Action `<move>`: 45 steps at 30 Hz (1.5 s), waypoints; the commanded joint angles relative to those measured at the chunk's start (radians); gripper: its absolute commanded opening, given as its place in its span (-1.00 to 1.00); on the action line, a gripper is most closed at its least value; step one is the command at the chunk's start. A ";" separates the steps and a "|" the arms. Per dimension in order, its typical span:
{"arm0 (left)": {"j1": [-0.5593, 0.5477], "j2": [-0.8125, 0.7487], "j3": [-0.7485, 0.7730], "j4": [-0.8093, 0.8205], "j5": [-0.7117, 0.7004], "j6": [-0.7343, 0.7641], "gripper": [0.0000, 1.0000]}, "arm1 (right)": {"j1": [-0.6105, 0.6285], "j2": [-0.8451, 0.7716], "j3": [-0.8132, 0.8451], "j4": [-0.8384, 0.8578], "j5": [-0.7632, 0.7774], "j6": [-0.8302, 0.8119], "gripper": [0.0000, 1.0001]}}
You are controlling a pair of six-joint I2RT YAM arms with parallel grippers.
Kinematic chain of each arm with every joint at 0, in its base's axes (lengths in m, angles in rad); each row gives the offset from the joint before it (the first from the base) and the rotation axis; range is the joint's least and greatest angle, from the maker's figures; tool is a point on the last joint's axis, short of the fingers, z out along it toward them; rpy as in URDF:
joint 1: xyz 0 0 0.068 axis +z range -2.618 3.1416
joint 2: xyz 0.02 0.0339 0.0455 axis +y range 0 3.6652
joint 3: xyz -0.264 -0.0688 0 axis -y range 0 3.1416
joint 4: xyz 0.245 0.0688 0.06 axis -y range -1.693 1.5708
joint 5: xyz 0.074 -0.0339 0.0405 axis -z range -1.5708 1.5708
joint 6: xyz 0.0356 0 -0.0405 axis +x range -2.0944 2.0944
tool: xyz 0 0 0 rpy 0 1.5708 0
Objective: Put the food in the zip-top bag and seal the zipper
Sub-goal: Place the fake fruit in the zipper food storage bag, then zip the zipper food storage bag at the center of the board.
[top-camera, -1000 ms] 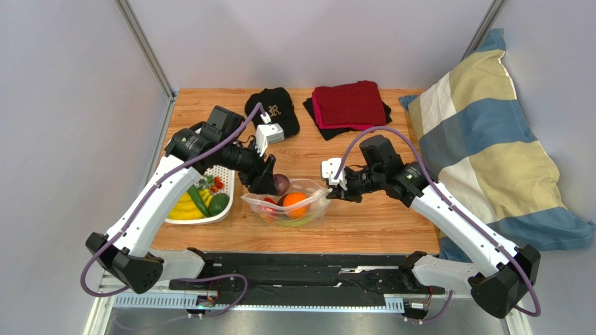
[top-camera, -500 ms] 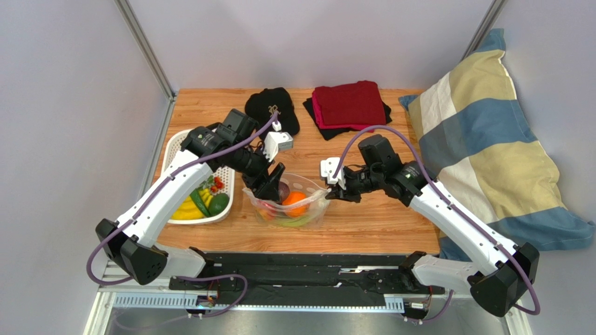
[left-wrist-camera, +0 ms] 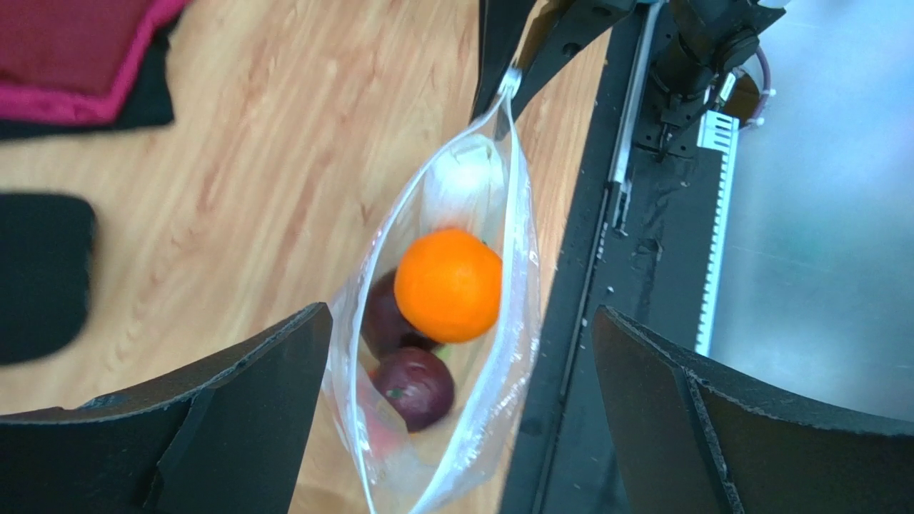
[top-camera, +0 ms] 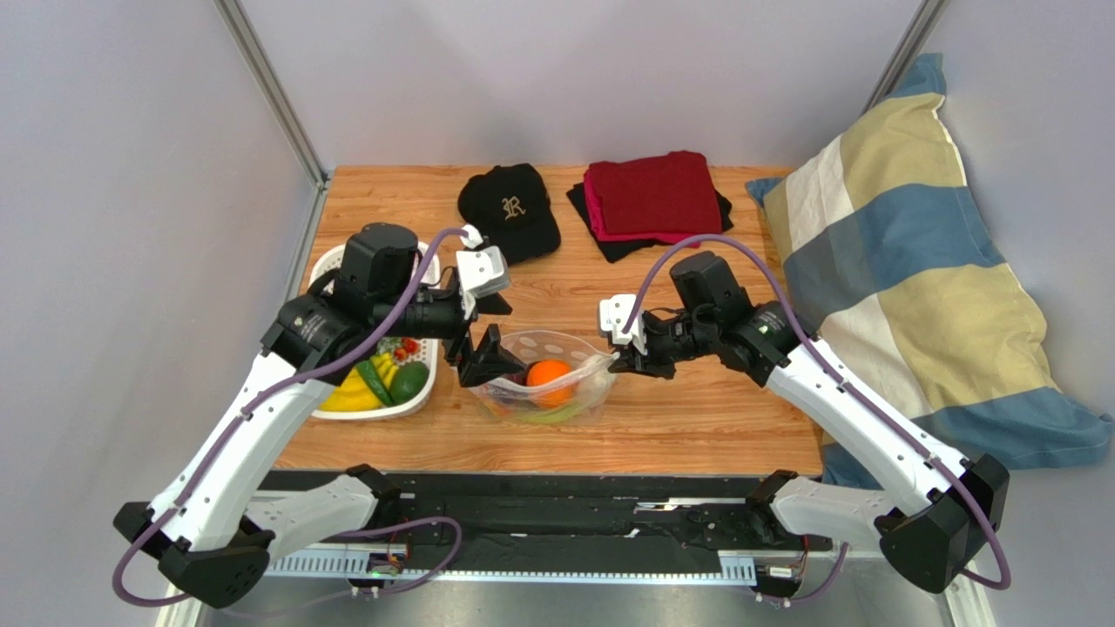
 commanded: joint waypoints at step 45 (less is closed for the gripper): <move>-0.258 0.167 -0.292 0.674 -0.087 0.131 -1.00 | 0.024 -0.071 -0.022 0.163 0.054 0.065 -0.45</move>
